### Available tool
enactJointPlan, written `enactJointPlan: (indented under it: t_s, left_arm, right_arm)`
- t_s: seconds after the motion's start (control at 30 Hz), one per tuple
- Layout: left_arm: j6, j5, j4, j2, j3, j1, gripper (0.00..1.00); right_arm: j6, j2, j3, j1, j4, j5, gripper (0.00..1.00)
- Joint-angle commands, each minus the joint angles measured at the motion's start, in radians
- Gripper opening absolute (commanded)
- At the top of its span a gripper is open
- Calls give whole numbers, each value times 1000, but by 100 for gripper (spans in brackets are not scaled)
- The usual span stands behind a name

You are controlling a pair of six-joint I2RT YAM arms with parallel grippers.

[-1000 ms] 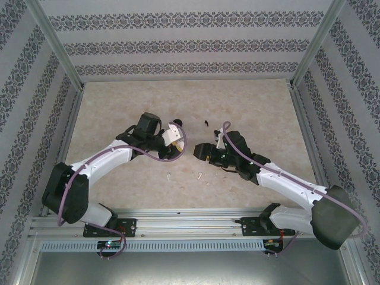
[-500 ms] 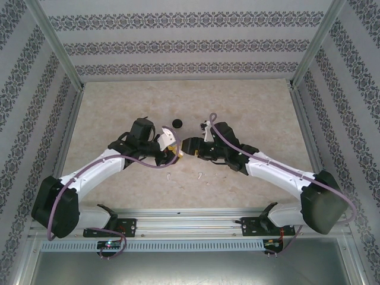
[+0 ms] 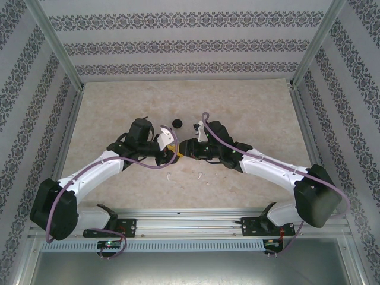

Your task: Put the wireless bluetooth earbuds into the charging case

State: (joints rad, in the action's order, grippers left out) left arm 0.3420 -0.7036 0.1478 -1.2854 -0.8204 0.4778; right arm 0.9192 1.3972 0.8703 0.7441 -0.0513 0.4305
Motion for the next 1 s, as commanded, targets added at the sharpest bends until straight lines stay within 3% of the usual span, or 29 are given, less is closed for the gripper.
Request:
enactJointPlan:
  t_s: [0.0, 0.13, 0.33, 0.53, 0.8, 0.97]
  left_arm:
    - [-23, -31, -53, 26, 5, 10, 44]
    - [-34, -34, -53, 39, 2, 10, 46]
    - [-102, -12, -76, 87, 7, 8, 66]
    - [-179, 1, -58, 175, 13, 1, 80]
    - [-220, -162, 109, 204, -63, -40, 82]
    - [-210, -332, 61, 215, -55, -51, 66]
  right_arm:
    - [-34, 8, 33, 14, 13, 20, 23]
    - [-64, 8, 45, 11, 39, 24, 16]
    - [-246, -7, 133, -14, 156, 103, 14]
    - [-599, 2, 360, -76, 530, 197, 13]
    - [-839, 14, 501, -115, 732, 347, 13]
    - [-929, -2, 514, -106, 764, 355, 12]
